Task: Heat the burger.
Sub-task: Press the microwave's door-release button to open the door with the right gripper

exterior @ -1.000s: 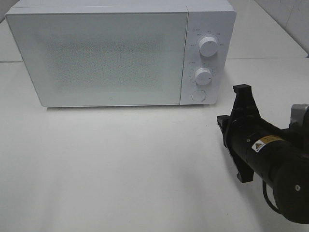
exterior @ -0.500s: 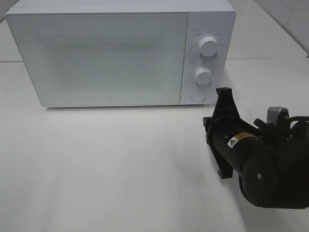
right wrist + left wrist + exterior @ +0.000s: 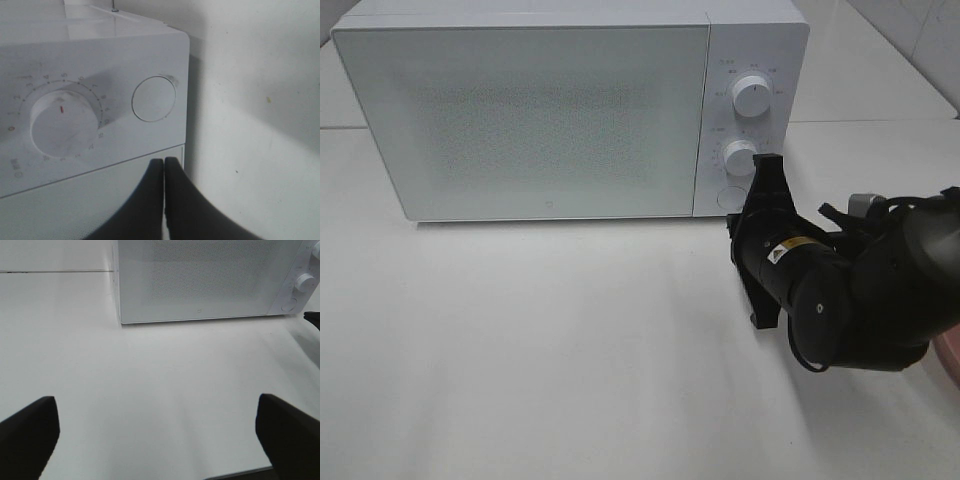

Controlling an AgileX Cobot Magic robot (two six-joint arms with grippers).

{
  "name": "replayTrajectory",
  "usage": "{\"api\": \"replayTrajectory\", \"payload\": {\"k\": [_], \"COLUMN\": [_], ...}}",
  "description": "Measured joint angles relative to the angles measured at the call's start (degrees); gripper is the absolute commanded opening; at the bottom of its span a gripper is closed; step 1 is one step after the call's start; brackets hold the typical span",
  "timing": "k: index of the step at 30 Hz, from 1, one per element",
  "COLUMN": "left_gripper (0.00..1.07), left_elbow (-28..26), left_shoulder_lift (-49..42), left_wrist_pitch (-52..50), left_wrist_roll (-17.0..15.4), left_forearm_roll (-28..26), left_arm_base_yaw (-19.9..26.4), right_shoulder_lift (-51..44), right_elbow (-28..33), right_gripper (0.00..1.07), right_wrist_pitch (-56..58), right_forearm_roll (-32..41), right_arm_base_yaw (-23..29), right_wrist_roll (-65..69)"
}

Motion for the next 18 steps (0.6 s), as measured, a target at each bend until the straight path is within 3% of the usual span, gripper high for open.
{"api": "replayTrajectory", "payload": {"k": [10, 18], "left_gripper": [1.0, 1.0], "left_elbow": [0.0, 0.0], "left_shoulder_lift": [0.0, 0.0], "left_wrist_pitch": [0.0, 0.0], "left_wrist_roll": [0.0, 0.0], "left_forearm_roll": [0.0, 0.0], "left_arm_base_yaw": [0.0, 0.0], "right_shoulder_lift": [1.95, 4.64], "right_elbow": [-3.84, -7.68], "right_gripper": [0.0, 0.0], "right_wrist_pitch": [2.86, 3.72], "right_forearm_roll": [-1.26, -1.38], "right_arm_base_yaw": [-4.64, -5.44], "right_wrist_roll": [-1.09, -0.34]}}
